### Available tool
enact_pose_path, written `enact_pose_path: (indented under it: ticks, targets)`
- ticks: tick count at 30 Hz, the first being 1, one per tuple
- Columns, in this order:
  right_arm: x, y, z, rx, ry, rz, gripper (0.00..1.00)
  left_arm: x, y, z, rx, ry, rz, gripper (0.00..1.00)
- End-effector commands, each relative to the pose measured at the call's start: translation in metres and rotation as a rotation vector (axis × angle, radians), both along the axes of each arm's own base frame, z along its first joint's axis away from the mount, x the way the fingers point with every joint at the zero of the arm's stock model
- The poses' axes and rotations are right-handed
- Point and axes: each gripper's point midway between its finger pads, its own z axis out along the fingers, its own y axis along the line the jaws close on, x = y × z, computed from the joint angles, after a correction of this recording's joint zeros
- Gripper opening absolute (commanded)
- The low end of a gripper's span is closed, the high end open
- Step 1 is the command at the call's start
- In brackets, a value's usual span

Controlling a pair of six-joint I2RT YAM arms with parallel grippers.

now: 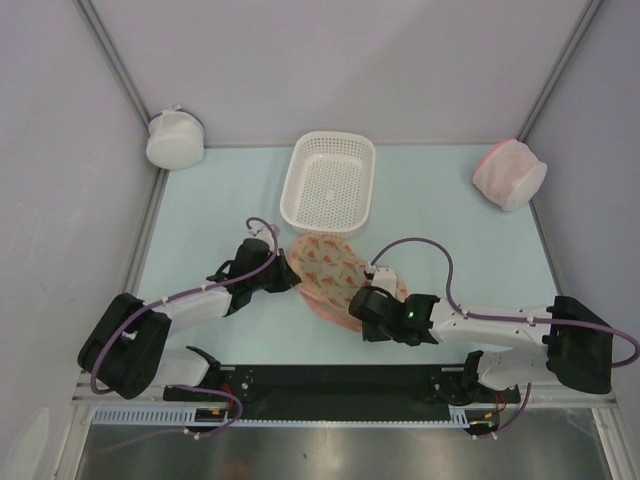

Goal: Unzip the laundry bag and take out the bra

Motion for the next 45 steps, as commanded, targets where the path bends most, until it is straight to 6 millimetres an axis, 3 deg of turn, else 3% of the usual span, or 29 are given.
enact_pose_path:
  ticks: [1,12,15,16,18,21,29,40,45]
  targets:
    - [-0.004,-0.023,-0.005,-0.071,0.0,-0.025,0.0,0.016,0.019,0.001,0.06,-0.059,0.063,0.0]
    - [-0.001,-0.014,-0.005,-0.05,-0.008,-0.017,0.0,0.016,0.018,0.005,0.051,-0.068,0.054,0.0]
    - [0.001,-0.007,-0.004,-0.039,-0.012,-0.003,0.0,0.014,0.017,0.009,0.039,-0.071,0.046,0.19]
    - [0.001,-0.005,-0.005,-0.039,-0.013,0.003,0.0,0.013,0.015,0.011,0.032,-0.076,0.04,0.37]
    - [0.002,0.001,-0.003,-0.027,-0.016,0.017,0.0,0.008,0.015,0.014,0.014,-0.077,0.035,0.6]
    - [0.003,0.011,-0.001,-0.011,-0.023,0.038,0.0,0.002,0.016,0.017,-0.012,-0.077,0.041,0.74]
    - [0.009,0.042,0.002,0.01,-0.045,0.112,0.0,-0.026,0.02,0.013,-0.056,-0.046,0.055,0.76]
    - [0.025,0.113,0.017,0.087,-0.095,0.247,0.0,-0.051,-0.004,0.023,-0.148,-0.018,0.0,0.75]
    - [0.026,0.135,0.019,0.122,-0.096,0.289,0.0,-0.06,-0.006,0.02,-0.178,0.004,0.001,0.72]
